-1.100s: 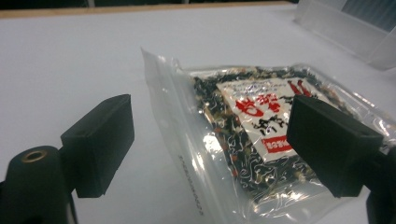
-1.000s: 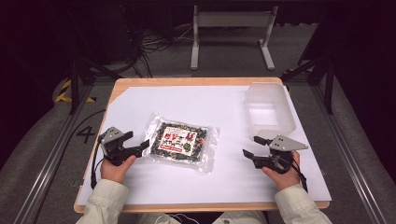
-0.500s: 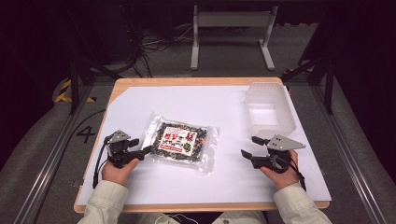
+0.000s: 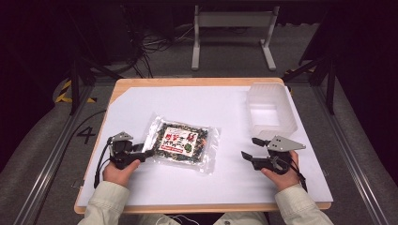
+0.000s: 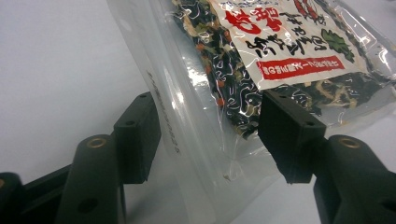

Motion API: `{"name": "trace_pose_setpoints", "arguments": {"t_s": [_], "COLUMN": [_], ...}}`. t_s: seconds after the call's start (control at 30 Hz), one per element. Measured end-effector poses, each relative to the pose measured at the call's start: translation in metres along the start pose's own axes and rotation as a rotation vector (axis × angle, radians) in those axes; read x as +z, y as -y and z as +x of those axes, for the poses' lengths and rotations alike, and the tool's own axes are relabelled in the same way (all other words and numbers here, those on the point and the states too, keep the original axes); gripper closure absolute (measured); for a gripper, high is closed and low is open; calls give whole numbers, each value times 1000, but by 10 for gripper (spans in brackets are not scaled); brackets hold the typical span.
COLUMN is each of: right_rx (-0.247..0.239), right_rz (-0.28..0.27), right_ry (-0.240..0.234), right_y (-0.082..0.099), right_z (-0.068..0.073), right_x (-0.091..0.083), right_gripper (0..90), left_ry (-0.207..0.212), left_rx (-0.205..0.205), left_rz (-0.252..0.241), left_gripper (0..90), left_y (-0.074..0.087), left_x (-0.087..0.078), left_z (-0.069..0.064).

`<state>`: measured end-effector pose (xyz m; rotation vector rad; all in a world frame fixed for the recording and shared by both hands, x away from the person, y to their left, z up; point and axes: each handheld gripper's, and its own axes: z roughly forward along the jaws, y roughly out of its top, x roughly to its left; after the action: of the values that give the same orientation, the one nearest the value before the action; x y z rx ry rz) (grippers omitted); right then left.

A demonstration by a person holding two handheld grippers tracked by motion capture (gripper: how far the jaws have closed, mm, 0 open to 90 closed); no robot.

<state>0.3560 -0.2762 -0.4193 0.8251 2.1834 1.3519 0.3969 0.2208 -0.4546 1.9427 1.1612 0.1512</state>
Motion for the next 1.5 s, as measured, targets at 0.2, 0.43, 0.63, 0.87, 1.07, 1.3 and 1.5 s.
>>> {"name": "trace_pose_setpoints", "arguments": {"t_s": [0.2, 0.43, 0.63, 0.87, 1.07, 1.3, 1.5], "right_rx": [-3, -2, -4, -5, -8, -10, -15], "right_rz": [5, 3, 3, 1, 2, 4, -5], "right_ry": [-2, -4, -8, -11, -10, -7, -11], "right_y": [0, 0, -1, -1, -1, -1, -3], "right_z": [0, 1, 2, 2, 2, 3, 4], "right_x": [0, 1, 2, 2, 2, 2, 1], "right_gripper": [310, 305, 303, 299, 298, 299, 316], "left_ry": [58, 68, 97, 117, 121, 137, 161], "left_rx": [-46, -21, -51, -78, -80, -52, 3], "left_rz": [29, 97, 103, 80, 35, -66, -131], "left_gripper": [526, 659, 718, 810, 884, 894, 894], "left_y": [0, -5, -4, -2, -3, -9, -20], "left_x": [-2, -1, 0, -3, -7, -23, -42], "left_z": [1, -7, -5, -4, -6, -13, -25]}}
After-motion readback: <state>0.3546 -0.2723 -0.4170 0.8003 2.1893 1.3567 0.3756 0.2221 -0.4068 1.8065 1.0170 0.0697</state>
